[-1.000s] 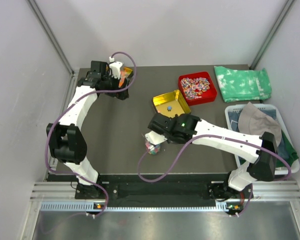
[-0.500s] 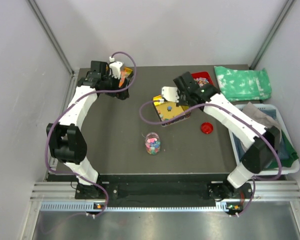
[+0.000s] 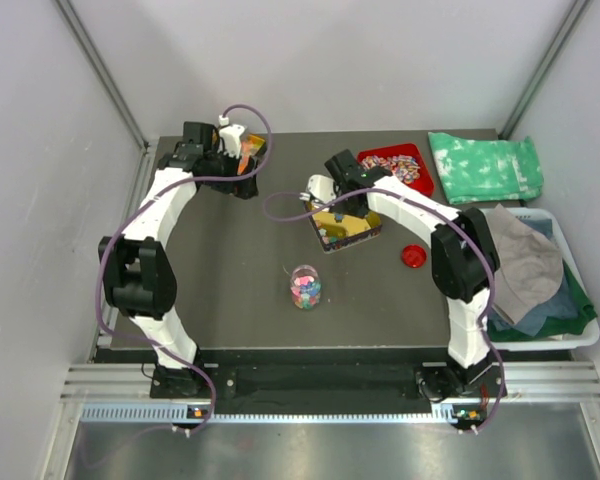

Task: Pack the candies
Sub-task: Place the spatula at the center of the board, then move the storage box to the center of the board, then pick up the bottle lid at the center of the board.

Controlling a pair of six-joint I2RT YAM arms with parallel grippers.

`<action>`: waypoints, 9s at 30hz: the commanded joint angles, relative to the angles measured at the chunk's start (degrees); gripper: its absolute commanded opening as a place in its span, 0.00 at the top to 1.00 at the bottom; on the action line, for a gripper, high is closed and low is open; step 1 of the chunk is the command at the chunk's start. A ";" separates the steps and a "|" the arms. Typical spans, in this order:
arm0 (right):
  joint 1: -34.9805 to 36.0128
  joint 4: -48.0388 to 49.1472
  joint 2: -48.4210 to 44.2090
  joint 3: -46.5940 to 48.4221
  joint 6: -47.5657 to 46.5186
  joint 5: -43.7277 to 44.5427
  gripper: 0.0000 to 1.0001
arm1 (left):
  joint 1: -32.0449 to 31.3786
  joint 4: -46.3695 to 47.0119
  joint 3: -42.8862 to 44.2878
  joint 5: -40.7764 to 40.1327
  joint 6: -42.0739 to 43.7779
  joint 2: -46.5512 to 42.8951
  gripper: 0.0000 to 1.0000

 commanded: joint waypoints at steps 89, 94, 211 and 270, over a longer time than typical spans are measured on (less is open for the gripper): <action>-21.82 -2.38 -15.14 -16.22 7.94 -0.15 0.27 | -14.26 0.65 32.35 -12.27 0.33 25.85 0.01; -18.85 -5.29 -26.46 -22.72 9.35 -4.46 0.31 | -14.26 -2.51 30.50 -8.83 2.08 19.09 0.01; -3.89 -50.38 -22.54 3.98 -9.28 -69.51 1.00 | -31.49 -4.97 -10.89 38.46 47.53 -18.99 0.74; 6.39 29.34 -52.52 -40.58 16.74 3.43 0.02 | -26.66 78.86 -1.93 49.00 -59.61 13.27 1.00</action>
